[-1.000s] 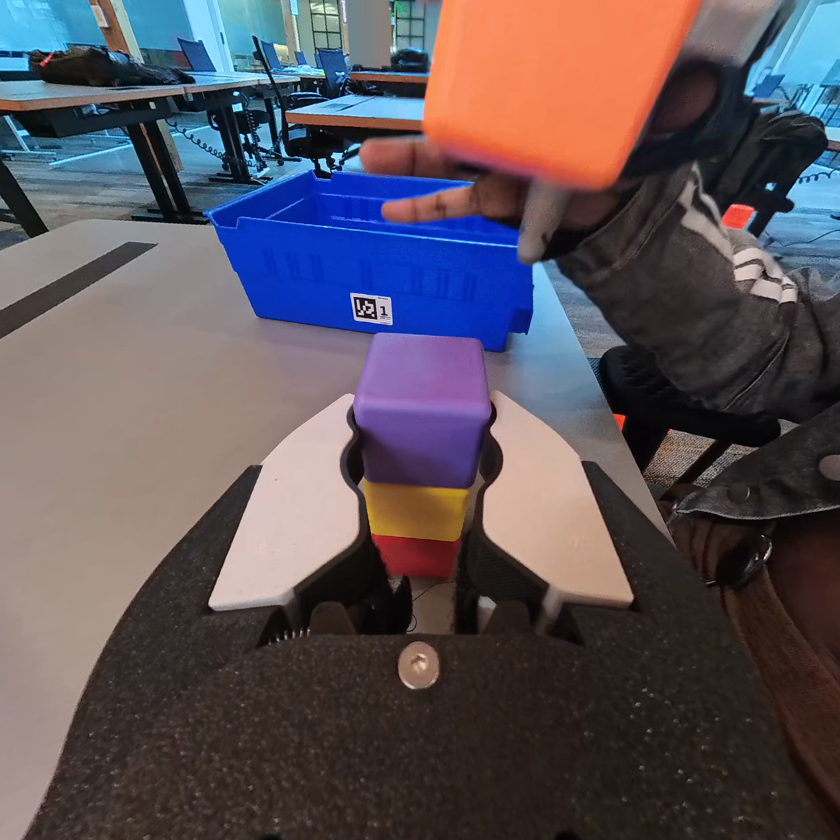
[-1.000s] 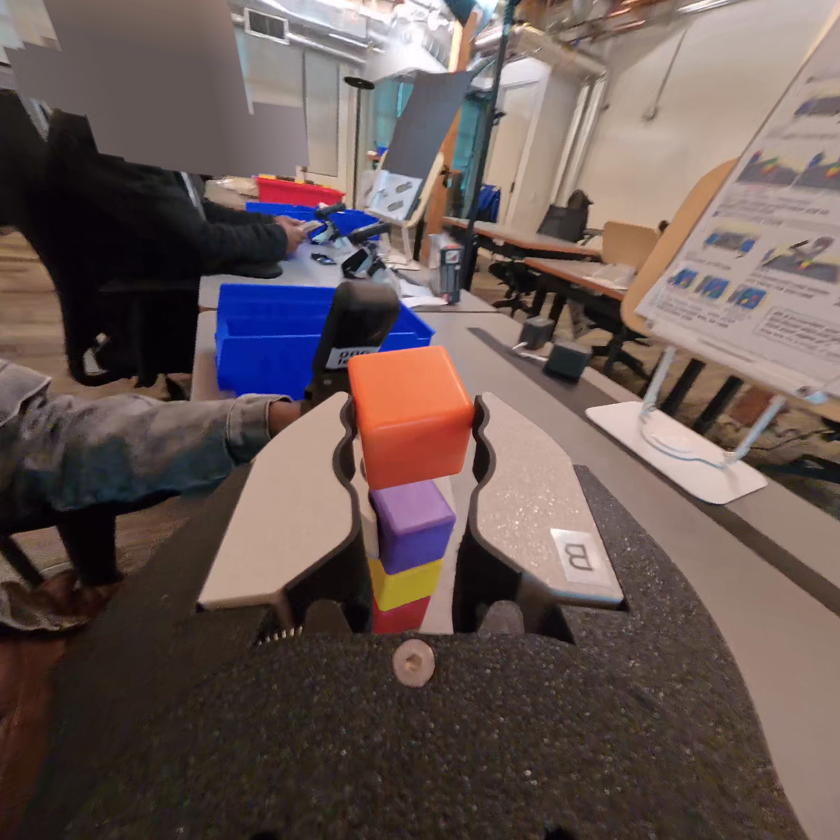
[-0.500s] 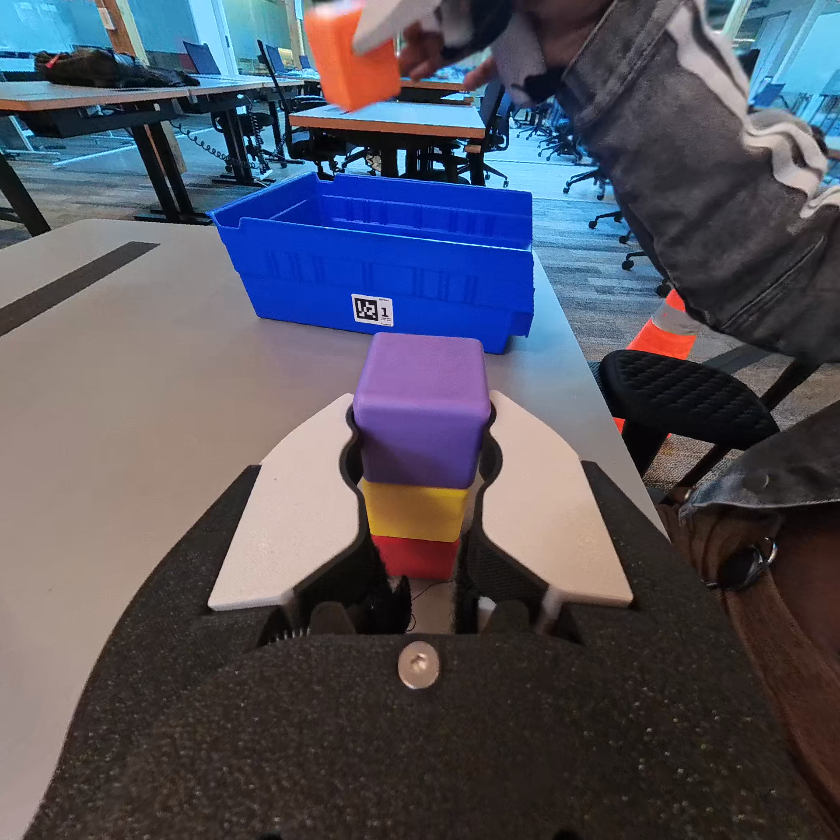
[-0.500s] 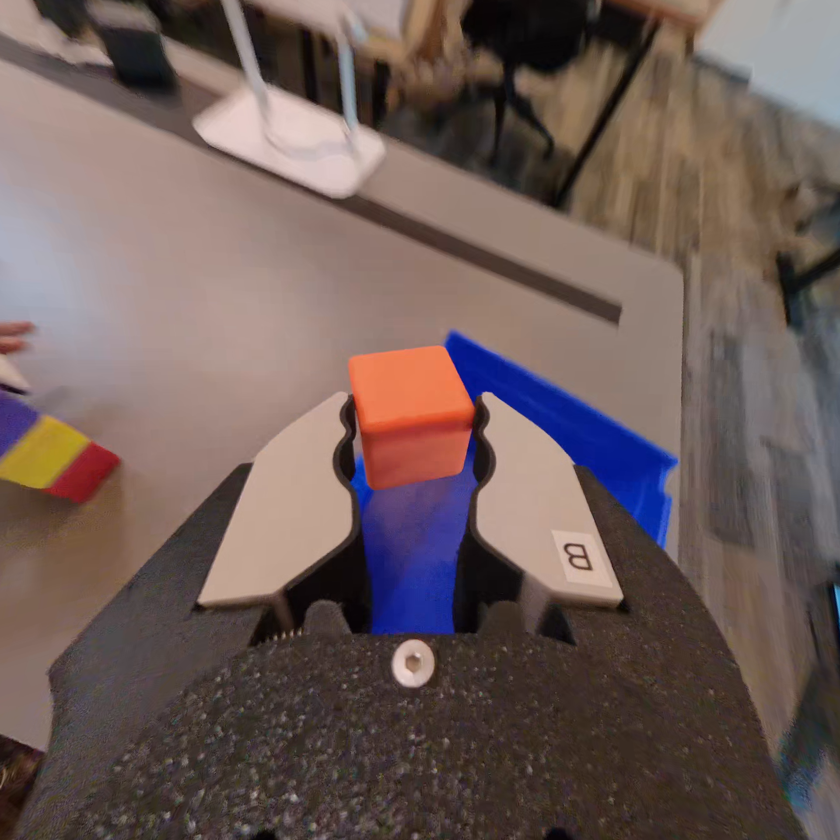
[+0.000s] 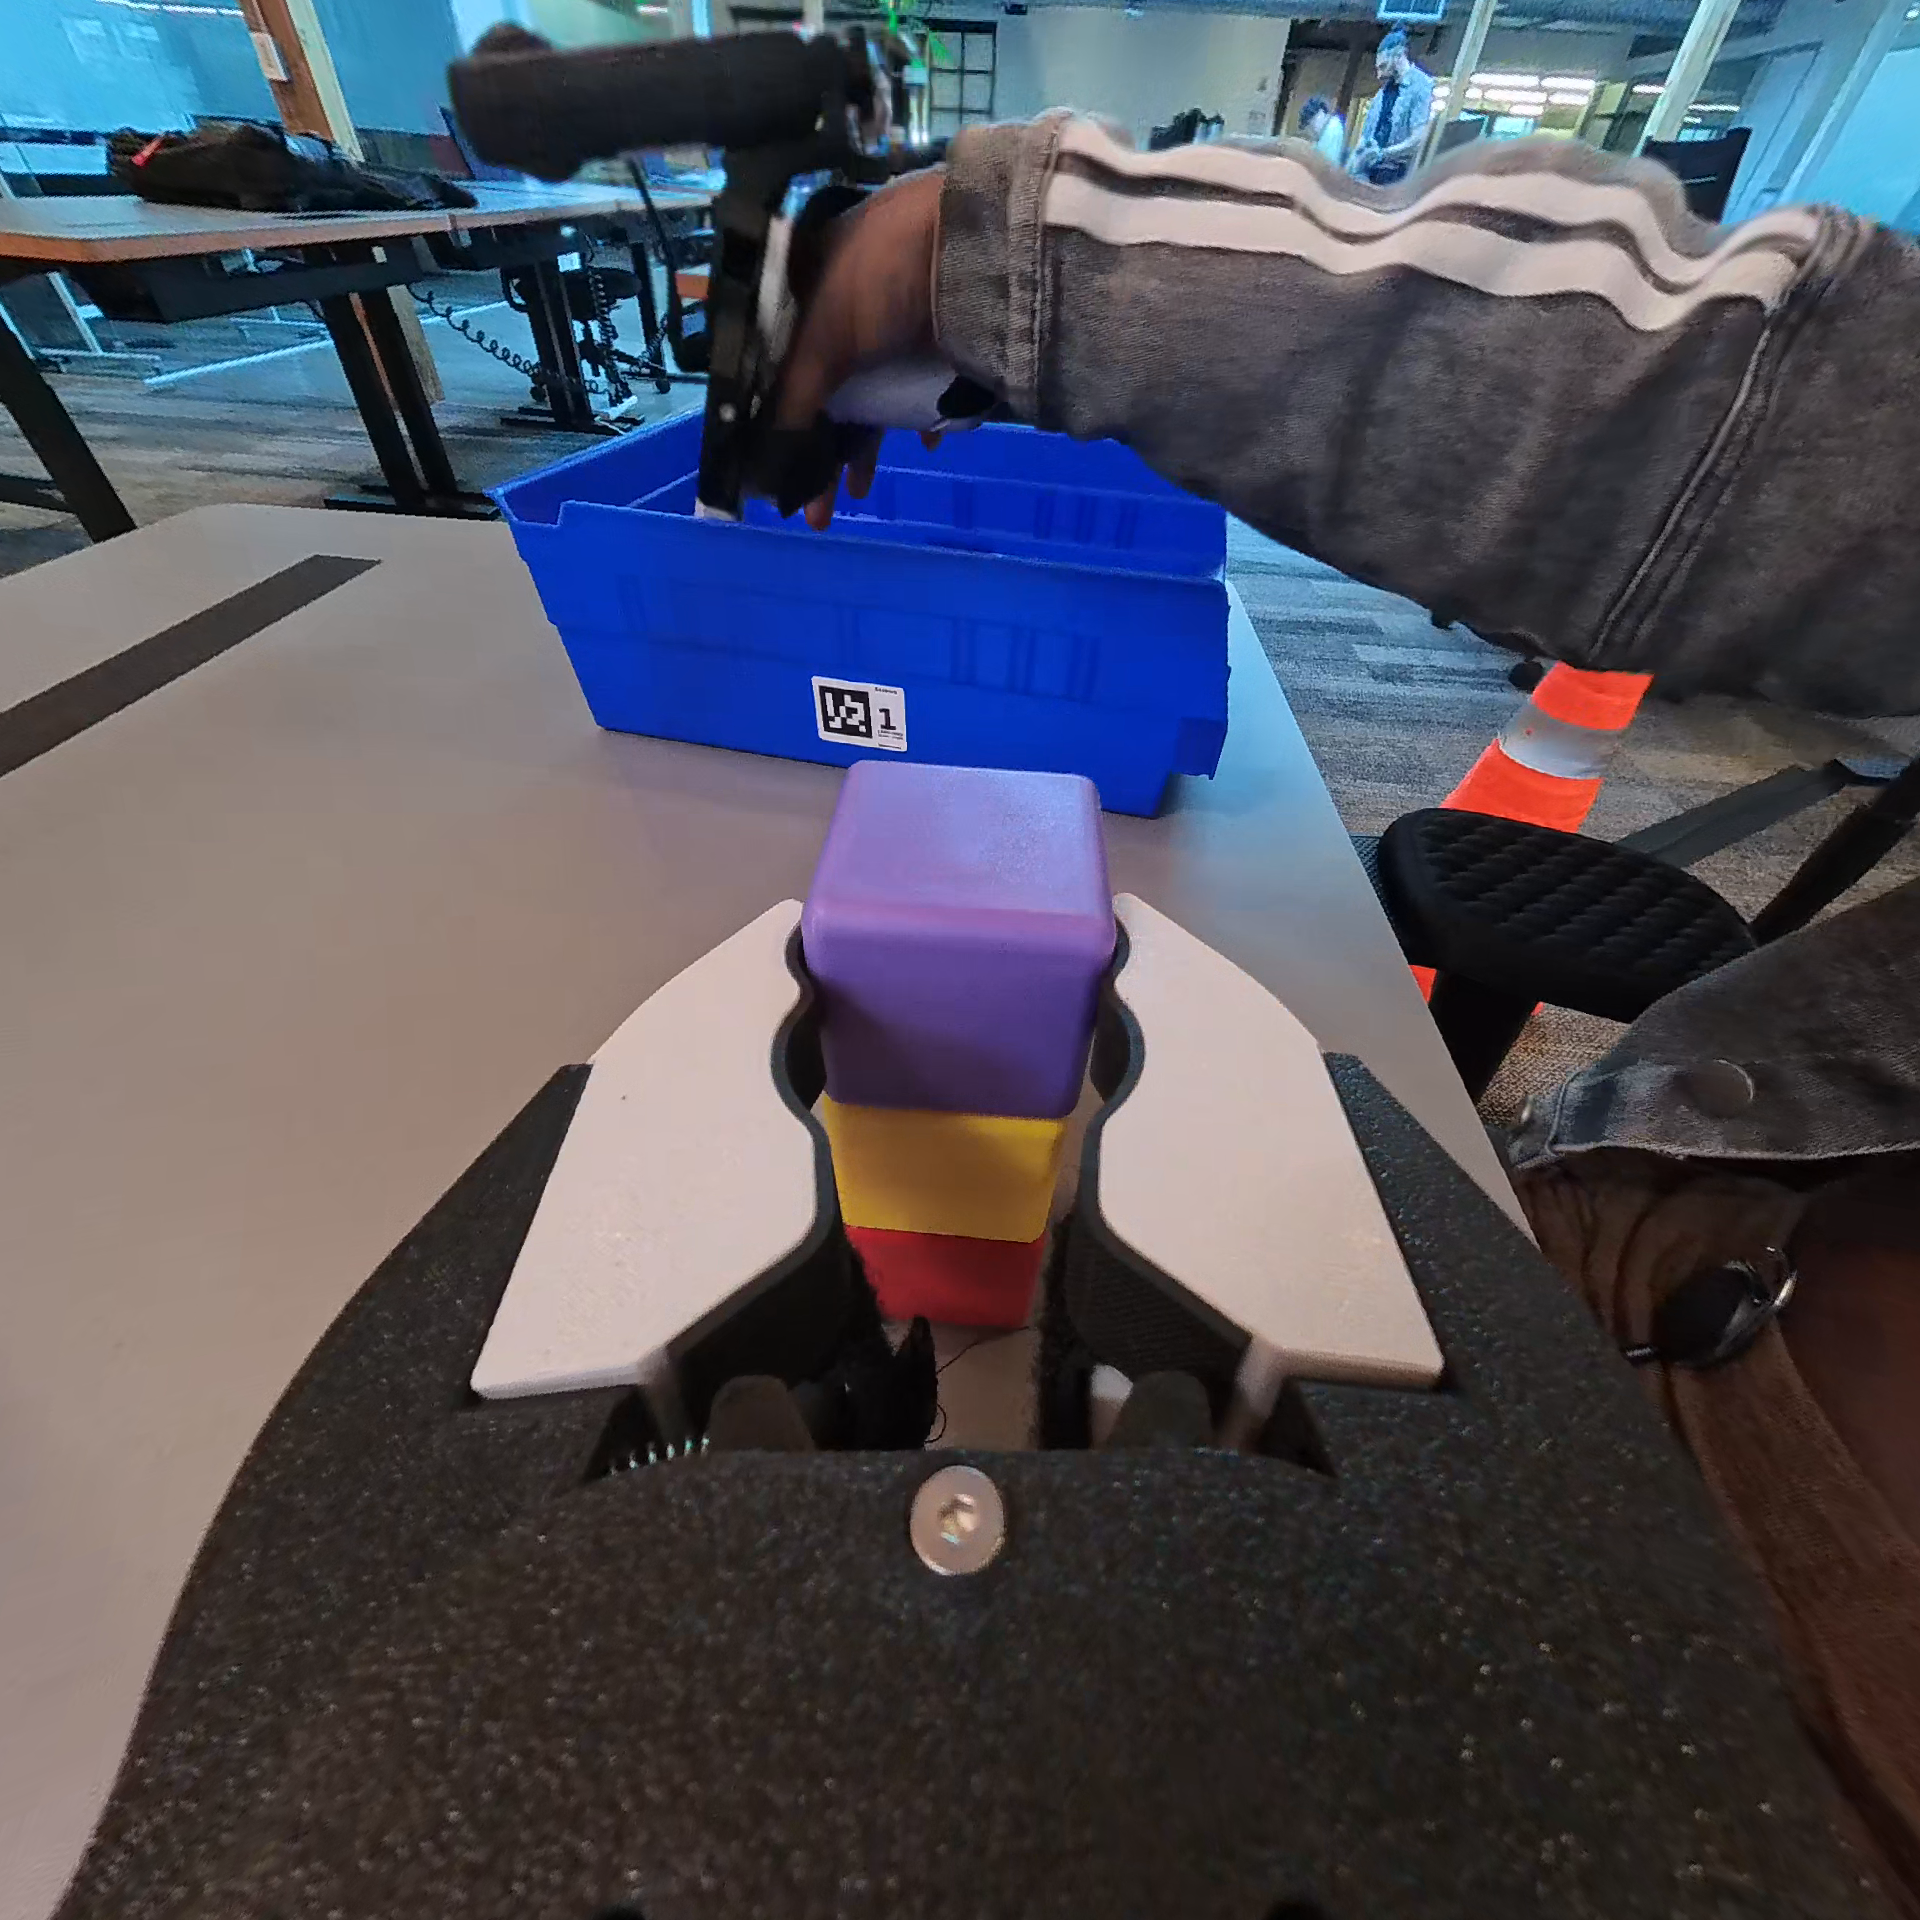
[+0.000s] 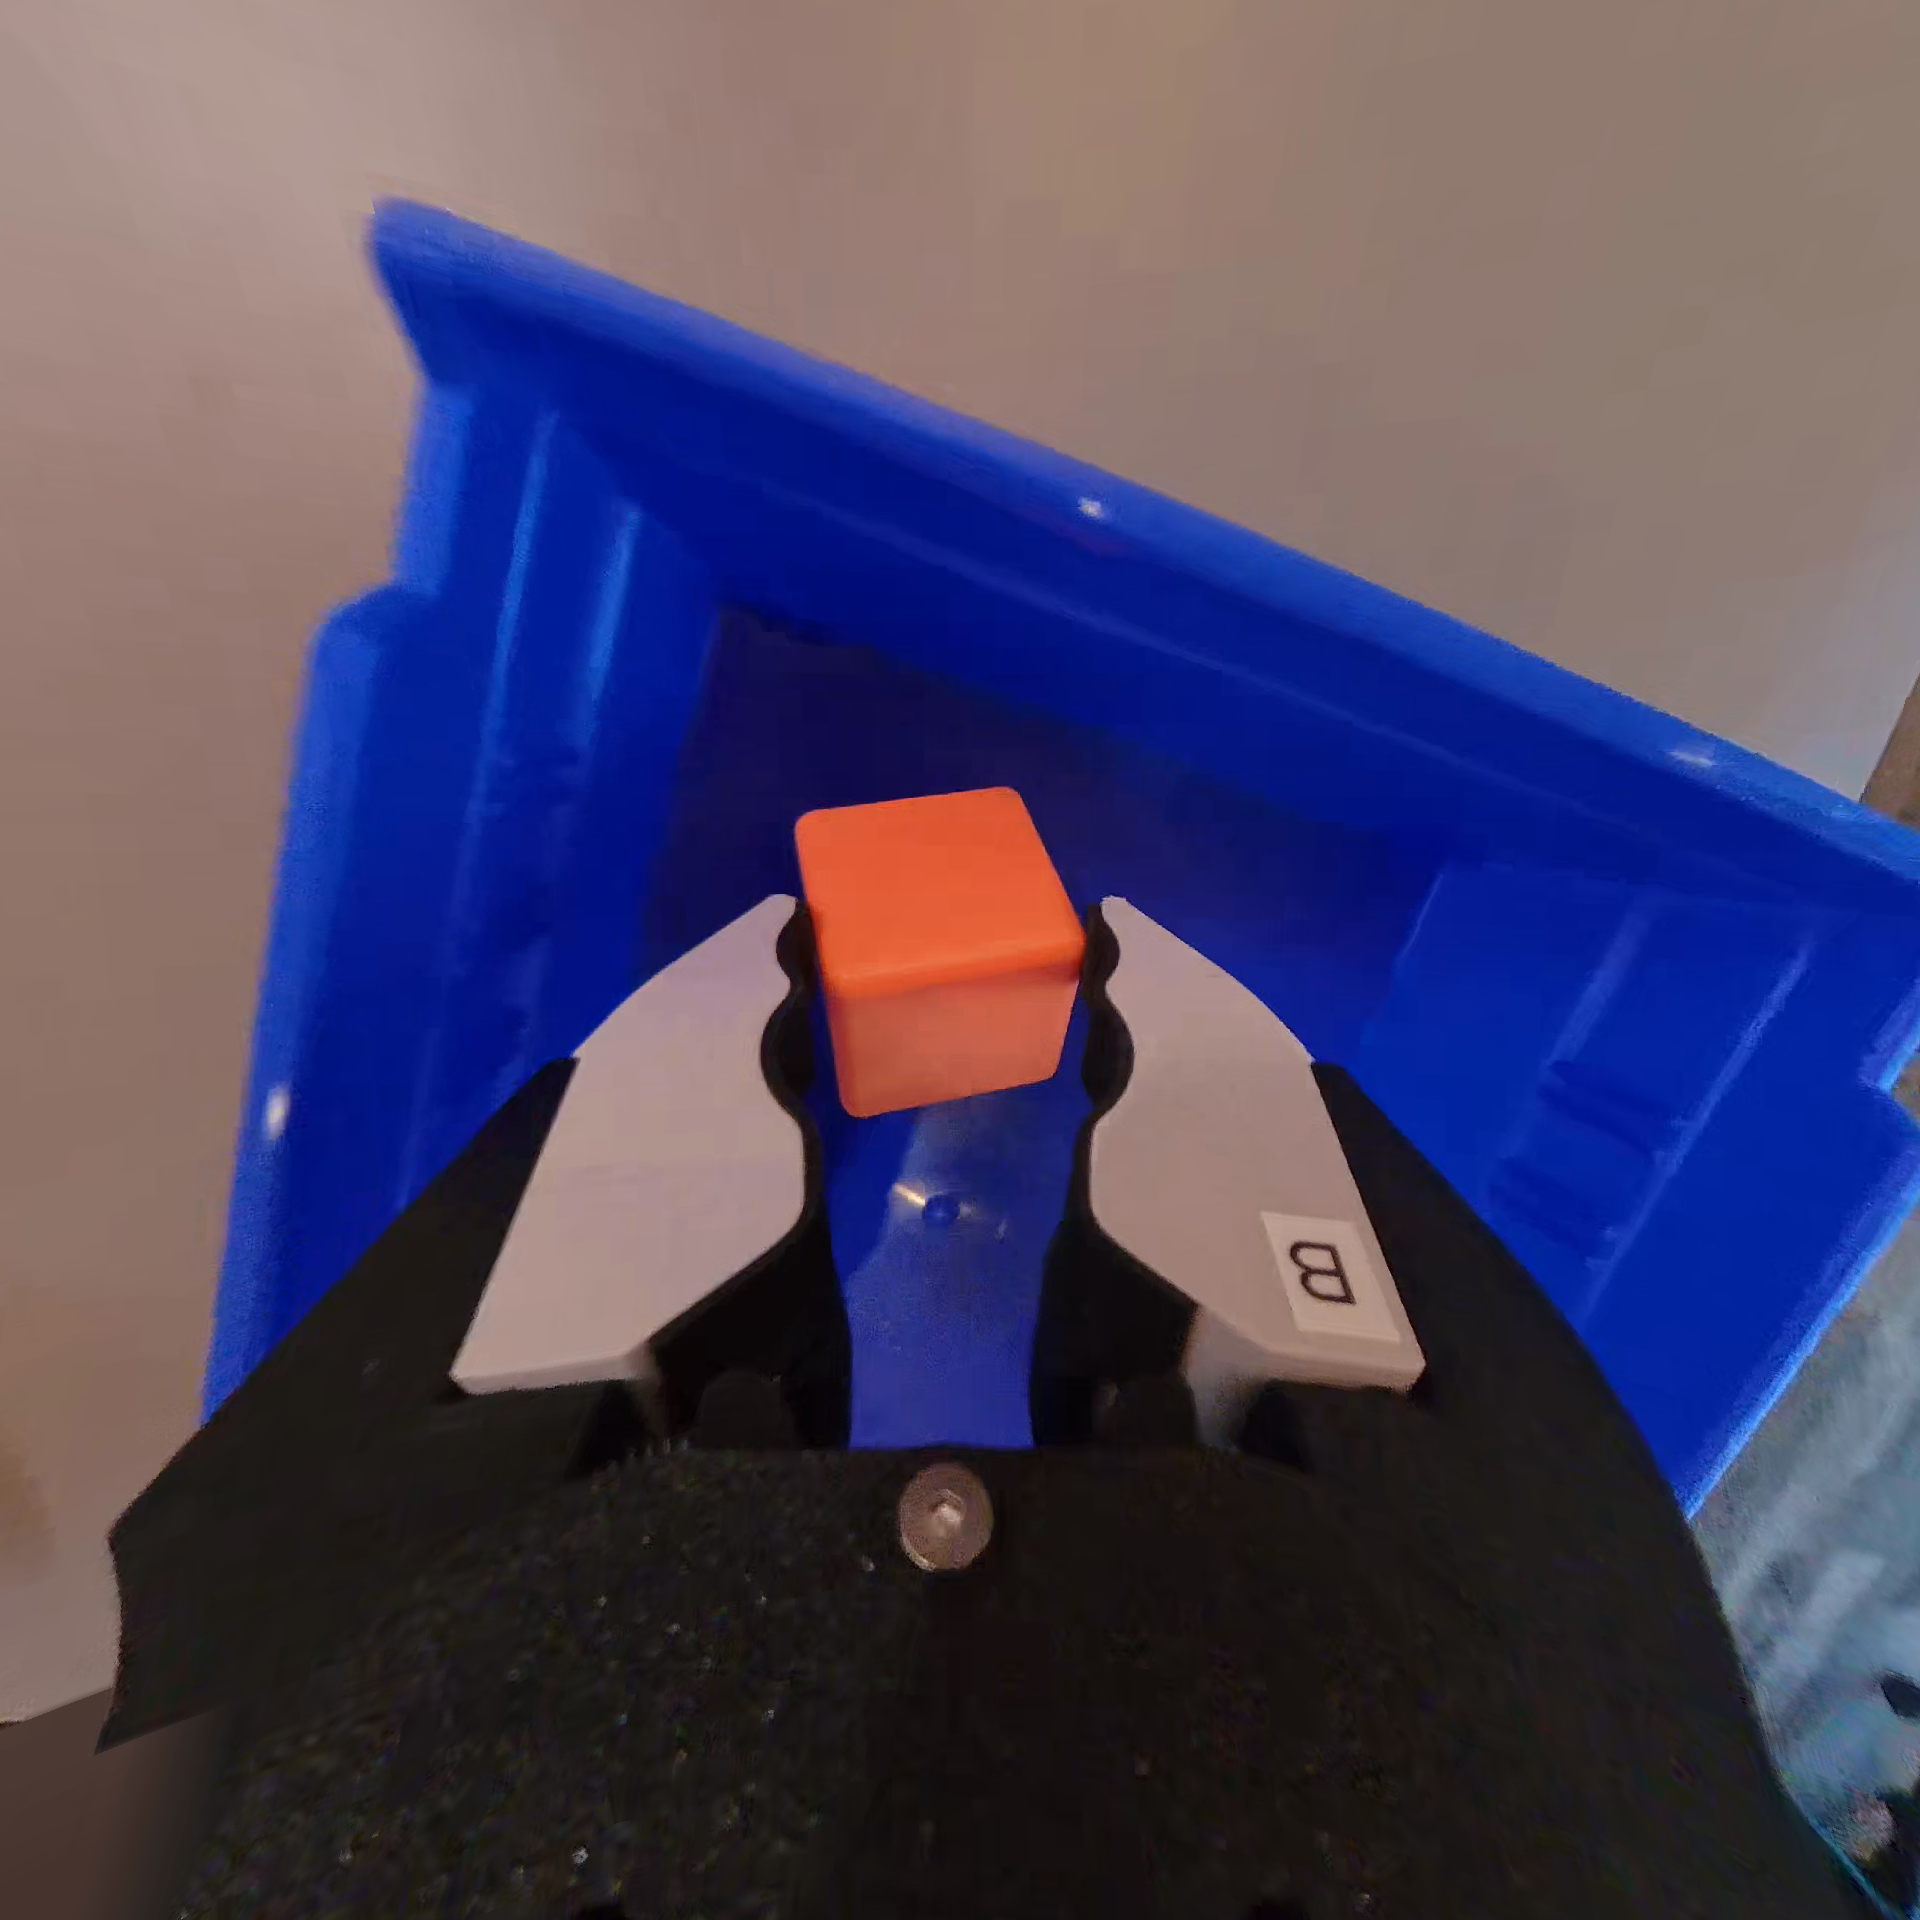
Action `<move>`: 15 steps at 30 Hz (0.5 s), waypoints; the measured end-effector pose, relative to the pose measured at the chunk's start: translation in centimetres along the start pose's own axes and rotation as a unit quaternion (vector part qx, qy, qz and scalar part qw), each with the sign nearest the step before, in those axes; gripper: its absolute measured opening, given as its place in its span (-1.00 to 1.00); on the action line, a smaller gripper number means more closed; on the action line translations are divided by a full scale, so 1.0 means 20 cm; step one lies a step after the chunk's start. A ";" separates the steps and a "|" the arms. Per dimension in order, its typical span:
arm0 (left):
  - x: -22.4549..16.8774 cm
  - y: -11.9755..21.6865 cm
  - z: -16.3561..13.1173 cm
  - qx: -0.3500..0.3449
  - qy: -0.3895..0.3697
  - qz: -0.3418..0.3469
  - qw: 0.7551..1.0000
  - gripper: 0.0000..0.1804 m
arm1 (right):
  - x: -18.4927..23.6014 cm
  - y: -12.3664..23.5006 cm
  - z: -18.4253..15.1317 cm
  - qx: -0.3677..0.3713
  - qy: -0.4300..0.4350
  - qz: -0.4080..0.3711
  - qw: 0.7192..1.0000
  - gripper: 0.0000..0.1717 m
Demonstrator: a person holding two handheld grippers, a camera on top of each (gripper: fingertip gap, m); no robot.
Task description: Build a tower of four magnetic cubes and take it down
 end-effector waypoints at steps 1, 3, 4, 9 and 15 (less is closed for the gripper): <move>0.00 0.00 0.00 0.000 0.000 0.000 1.000 -0.46 | -0.01 -0.02 0.00 0.011 -0.005 -0.006 1.000 -0.42; 0.00 0.00 0.00 0.000 0.000 0.000 1.000 -0.46 | -0.02 -0.04 0.01 0.031 -0.010 -0.011 0.999 -0.42; 0.00 0.00 0.00 0.000 0.000 0.000 1.000 -0.46 | -0.02 -0.04 0.01 0.040 -0.009 -0.013 0.999 -0.42; 0.00 0.00 0.00 0.000 0.000 0.000 1.000 -0.46 | -0.02 -0.07 0.02 0.064 -0.009 -0.020 0.998 -0.42; 0.00 0.00 0.00 0.000 0.003 -0.001 1.000 -0.45 | -0.04 -0.09 0.04 0.035 -0.001 -0.047 0.998 -0.36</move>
Point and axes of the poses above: each gripper's, where its closed fingertips meet, y back along the fingers, z out of its top, x = y × z across the jaws, the point moved 5 cm from there along y, back along the fingers, and after that the axes turned 3 degrees about -x, right-handed, at the moved point
